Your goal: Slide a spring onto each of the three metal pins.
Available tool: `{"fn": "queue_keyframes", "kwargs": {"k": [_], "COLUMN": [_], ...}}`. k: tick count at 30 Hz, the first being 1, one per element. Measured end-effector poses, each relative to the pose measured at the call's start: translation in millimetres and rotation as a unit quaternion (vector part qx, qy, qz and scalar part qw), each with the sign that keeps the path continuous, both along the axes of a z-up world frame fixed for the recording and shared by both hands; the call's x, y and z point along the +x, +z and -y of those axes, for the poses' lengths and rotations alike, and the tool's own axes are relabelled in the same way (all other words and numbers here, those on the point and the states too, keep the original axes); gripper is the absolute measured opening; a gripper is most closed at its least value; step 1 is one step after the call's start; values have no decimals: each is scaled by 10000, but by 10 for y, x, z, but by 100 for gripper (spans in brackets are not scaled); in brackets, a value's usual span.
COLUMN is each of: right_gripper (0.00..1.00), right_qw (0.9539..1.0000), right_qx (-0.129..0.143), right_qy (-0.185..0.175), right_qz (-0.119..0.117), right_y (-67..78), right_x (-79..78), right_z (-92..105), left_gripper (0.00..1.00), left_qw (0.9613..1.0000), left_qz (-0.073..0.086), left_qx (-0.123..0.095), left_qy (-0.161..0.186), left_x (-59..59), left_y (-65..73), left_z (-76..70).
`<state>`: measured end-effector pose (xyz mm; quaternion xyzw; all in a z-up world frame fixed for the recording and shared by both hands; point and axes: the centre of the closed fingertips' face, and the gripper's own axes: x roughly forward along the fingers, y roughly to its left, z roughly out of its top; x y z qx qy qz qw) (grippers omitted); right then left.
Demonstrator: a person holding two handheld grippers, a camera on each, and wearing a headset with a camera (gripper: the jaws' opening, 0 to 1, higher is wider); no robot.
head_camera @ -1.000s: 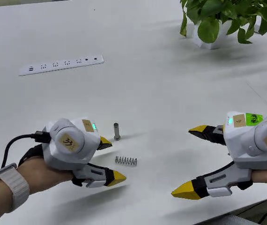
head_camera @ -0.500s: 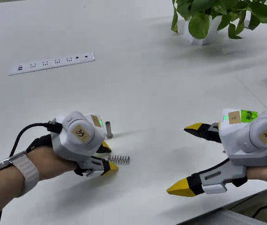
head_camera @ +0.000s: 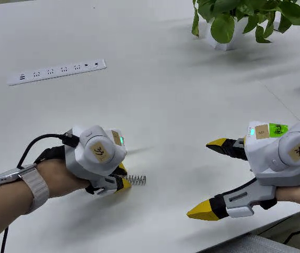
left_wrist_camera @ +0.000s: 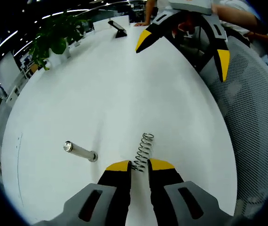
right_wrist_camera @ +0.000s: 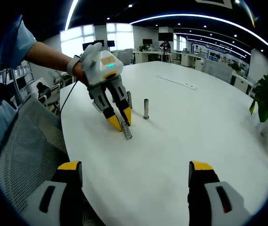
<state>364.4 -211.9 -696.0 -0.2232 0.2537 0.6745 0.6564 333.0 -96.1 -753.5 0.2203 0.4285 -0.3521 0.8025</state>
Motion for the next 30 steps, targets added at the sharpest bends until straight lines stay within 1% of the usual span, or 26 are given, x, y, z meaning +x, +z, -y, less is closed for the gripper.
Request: {"fn": "queue_keyframes", "kwargs": {"k": [3,5,8,15,19,23,24,25,26,27,28,30], "right_gripper": [95,94,94,94,93,93,93,93,93,93,93,93], "right_qw": [10000,10000,10000,10000,10000,10000,10000,10000,10000,9999,9999,9999], "right_qx": [-9,-8,-19,-7,-22,-27,-37,-39,-39,-48,-57,-54], "right_qy": [6,8,-3,-6,47,58,65,71,76,88,95,122], "right_qz": [4,3,13,1,-4,-29,-31,-32,-36,-33,-21,-12], "right_y": [12,-7,-1,0,-21,-29,-35,-35,-37,-37,-28,-4], "right_x": [-12,7,6,-1,-32,-41,-40,-40,-36,-34,-38,-48], "right_z": [-2,0,1,-8,-23,-28,-24,-25,-22,-21,-20,-29], "left_gripper": [14,13,12,11,11,10,10,10,10,10,10,10], "left_qw": [10000,10000,9999,10000,9996,9990,9987,9978,9973,9966,9959,9954], "left_qz": [-1,-2,13,49,125,237,268,341,334,403,454,479], "left_qx": [27,42,107,66,-75,-144,-187,-312,-383,-445,-467,-518], "left_qy": [-24,-24,-76,-4,256,359,400,465,523,563,622,648], "left_x": [-7,-10,-20,-10,-9,-36,-39,-25,-34,-25,-22,-64], "left_y": [1,1,4,0,4,11,16,38,50,72,88,116], "left_z": [-12,-16,-17,-40,-47,-47,-47,-17,-9,-2,-11,-13]}}
